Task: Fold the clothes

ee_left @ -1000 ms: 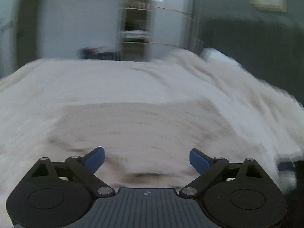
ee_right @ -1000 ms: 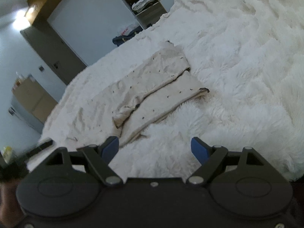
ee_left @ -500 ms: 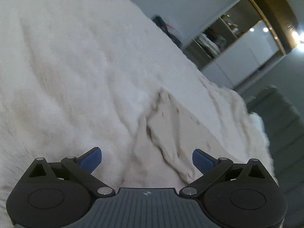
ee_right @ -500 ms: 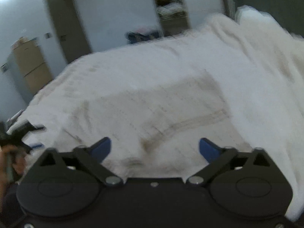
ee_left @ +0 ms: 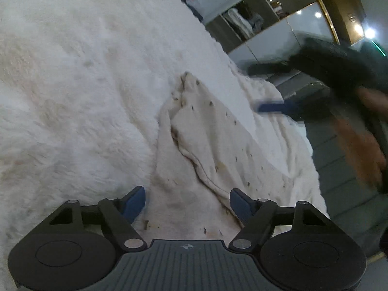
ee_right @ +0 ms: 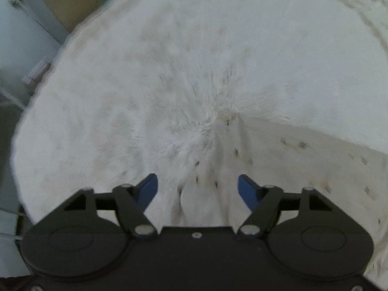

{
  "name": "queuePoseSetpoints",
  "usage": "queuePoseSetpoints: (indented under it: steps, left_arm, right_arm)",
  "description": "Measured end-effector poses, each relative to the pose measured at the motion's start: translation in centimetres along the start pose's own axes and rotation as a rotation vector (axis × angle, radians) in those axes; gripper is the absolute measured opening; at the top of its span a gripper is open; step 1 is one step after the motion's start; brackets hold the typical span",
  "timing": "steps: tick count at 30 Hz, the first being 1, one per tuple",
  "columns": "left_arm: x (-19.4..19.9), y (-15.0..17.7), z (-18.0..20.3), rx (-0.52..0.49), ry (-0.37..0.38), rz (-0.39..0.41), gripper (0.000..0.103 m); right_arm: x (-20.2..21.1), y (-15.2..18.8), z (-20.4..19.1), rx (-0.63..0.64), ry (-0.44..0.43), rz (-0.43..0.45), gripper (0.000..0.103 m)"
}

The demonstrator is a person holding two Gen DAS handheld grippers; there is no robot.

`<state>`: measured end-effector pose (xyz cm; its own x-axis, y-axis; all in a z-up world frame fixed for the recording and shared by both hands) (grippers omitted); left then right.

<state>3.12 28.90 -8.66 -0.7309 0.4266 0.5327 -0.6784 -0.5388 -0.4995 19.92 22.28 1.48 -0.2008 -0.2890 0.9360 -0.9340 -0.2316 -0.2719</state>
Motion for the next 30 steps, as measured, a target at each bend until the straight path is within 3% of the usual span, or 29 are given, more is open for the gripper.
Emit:
queuePoseSetpoints:
  steps: [5, 11, 13, 15, 17, 18, 26, 30]
  left_arm:
    - [-0.6, -0.2, -0.3, 0.024, 0.011, -0.006, 0.071]
    - [-1.9, -0.3, 0.9, -0.014, -0.015, -0.023, 0.073]
    - [-2.1, -0.4, 0.9, -0.005, -0.023, -0.014, 0.072]
    - [-2.1, -0.5, 1.0, -0.009, -0.035, -0.005, 0.051]
    - [-2.0, -0.5, 0.8, -0.016, -0.070, 0.001, 0.010]
    - [-1.9, -0.5, 0.8, -0.021, -0.087, 0.005, 0.006]
    - [-0.1, -0.4, 4.2, -0.174, -0.069, 0.031, 0.003]
    - [2.0, -0.6, 7.5, -0.200, 0.027, 0.080, 0.003]
  right_arm:
    - [-6.4, -1.8, -1.7, -0.012, 0.171, -0.080, 0.064]
    - [-10.9, -0.5, -2.8, 0.071, 0.339, -0.141, 0.058]
    - [-11.2, -0.1, -2.8, 0.086, 0.367, -0.144, 0.047]
    - [-10.8, 0.0, -2.5, 0.093, 0.396, -0.131, 0.017]
    - [-9.9, 0.1, -2.0, 0.098, 0.386, -0.125, 0.010]
    - [-9.4, 0.1, -1.8, 0.099, 0.373, -0.124, 0.009]
    - [-2.8, 1.0, 1.1, 0.074, 0.189, -0.055, 0.008]
    - [2.2, 0.3, 2.5, 0.051, 0.087, -0.016, 0.007]
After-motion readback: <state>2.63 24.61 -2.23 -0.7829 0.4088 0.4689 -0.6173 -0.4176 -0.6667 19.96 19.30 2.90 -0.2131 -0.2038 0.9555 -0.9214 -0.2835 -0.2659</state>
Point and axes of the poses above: each gripper's, at about its wrist camera, not at the fingertips, and x roughly against the way its jaws point, z to its right, y to its underside, the point moved 3 cm from there along -x, roughly the way its jaws point, and after that the axes turned 8 degrees about -x, right-handed, at the moved point
